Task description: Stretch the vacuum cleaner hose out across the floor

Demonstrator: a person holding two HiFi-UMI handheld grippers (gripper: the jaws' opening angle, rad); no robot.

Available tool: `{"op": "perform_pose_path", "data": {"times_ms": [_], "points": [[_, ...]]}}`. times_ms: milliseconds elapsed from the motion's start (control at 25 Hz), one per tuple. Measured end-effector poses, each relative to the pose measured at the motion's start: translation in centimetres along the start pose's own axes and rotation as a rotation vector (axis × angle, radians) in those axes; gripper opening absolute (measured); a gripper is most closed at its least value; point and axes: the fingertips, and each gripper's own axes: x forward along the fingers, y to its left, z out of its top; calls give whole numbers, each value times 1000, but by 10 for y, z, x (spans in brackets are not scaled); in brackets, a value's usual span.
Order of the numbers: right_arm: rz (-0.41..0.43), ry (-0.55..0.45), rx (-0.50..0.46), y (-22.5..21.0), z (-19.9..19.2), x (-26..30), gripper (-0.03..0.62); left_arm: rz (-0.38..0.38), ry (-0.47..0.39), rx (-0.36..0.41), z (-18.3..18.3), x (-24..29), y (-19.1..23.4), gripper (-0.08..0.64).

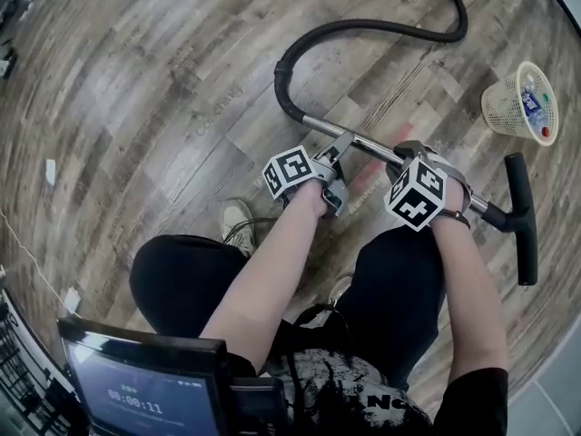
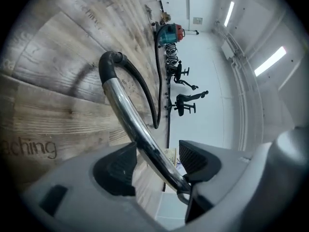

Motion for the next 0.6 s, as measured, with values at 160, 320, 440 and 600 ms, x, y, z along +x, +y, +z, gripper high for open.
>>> {"op": "perform_pose_path", "data": {"times_ms": [160, 320, 440, 600], "points": [[0, -10, 46, -2, -1, -5, 155, -88, -78, -80, 6, 8, -5, 292], [13, -32, 77, 3, 0, -12, 155, -142, -111, -119, 11, 14, -5, 308], [23, -43, 62, 10, 5, -18, 155, -159, -114, -138, 13, 22, -5, 308], [43, -57, 17, 25, 14, -25, 153, -193, -119, -151, 17, 32, -11, 307]]}}
